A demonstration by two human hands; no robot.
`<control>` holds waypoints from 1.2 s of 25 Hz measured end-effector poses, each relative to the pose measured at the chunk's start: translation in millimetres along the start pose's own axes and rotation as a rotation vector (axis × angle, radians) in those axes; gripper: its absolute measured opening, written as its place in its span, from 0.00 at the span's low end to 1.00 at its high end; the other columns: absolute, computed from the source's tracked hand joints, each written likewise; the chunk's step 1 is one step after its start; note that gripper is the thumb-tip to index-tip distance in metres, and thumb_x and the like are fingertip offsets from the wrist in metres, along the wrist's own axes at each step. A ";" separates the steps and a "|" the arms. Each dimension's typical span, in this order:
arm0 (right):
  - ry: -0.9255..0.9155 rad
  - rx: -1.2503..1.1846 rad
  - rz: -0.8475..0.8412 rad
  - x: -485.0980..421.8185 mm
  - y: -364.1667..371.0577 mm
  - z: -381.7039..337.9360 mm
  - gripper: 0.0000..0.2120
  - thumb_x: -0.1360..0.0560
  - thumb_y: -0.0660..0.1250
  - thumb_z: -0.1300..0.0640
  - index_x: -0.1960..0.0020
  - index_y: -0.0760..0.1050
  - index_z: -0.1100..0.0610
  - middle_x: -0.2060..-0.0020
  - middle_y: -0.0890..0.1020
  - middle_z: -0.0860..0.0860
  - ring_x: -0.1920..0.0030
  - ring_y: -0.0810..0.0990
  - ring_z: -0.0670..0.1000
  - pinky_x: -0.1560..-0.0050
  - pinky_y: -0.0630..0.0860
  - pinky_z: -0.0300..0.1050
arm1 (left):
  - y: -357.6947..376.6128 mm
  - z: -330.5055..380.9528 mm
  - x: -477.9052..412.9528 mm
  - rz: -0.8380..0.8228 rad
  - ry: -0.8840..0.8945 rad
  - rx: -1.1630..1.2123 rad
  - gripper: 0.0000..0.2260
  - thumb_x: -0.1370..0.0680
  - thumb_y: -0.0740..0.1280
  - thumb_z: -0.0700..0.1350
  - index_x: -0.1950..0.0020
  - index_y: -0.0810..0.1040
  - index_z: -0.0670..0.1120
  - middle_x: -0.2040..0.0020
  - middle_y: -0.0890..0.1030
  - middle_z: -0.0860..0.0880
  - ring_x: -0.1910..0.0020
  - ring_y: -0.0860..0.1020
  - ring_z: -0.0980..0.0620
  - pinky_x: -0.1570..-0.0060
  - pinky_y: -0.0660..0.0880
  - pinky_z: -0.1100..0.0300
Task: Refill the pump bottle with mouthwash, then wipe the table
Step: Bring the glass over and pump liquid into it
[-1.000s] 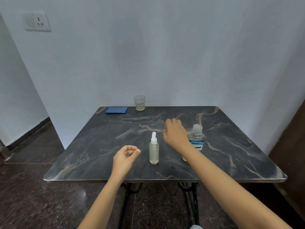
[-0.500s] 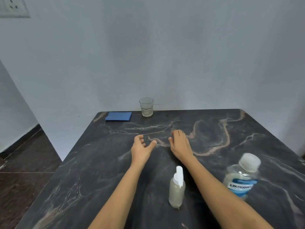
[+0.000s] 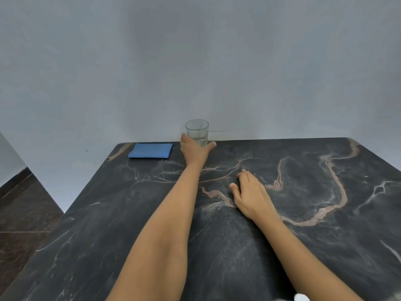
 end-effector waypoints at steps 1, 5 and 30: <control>-0.005 0.013 0.010 -1.3 1.0 0.3 0.17 0.20 0.55 0.48 0.39 0.70 0.59 0.35 0.73 0.56 0.32 0.69 0.55 0.32 0.65 0.51 | 1.5 2.3 -11.3 0.003 0.007 0.008 0.49 0.36 0.80 0.48 0.26 0.54 0.37 0.28 0.64 0.39 0.29 0.63 0.41 0.30 0.64 0.48; -0.030 0.050 0.036 -2.0 3.4 1.3 0.14 0.20 0.53 0.50 0.43 0.70 0.58 0.43 0.76 0.53 0.42 0.74 0.54 0.39 0.68 0.49 | 2.4 6.1 -45.8 0.008 0.039 -0.012 0.46 0.35 0.79 0.46 0.27 0.55 0.38 0.31 0.66 0.40 0.31 0.65 0.42 0.34 0.66 0.52; 0.055 -0.212 -0.104 37.2 -17.5 -2.1 0.14 0.20 0.55 0.60 0.36 0.68 0.62 0.26 0.61 0.56 0.26 0.61 0.54 0.30 0.64 0.50 | -114.9 27.3 137.7 0.028 0.027 0.138 0.39 0.38 0.81 0.52 0.31 0.67 0.49 0.36 0.75 0.51 0.39 0.75 0.53 0.42 0.70 0.60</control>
Point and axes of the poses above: each hand's wrist, its own x-axis away from the middle knuckle, its own y-axis out of the palm, z = x × y, the point moved 4 cm from there along -x, towards the middle knuckle
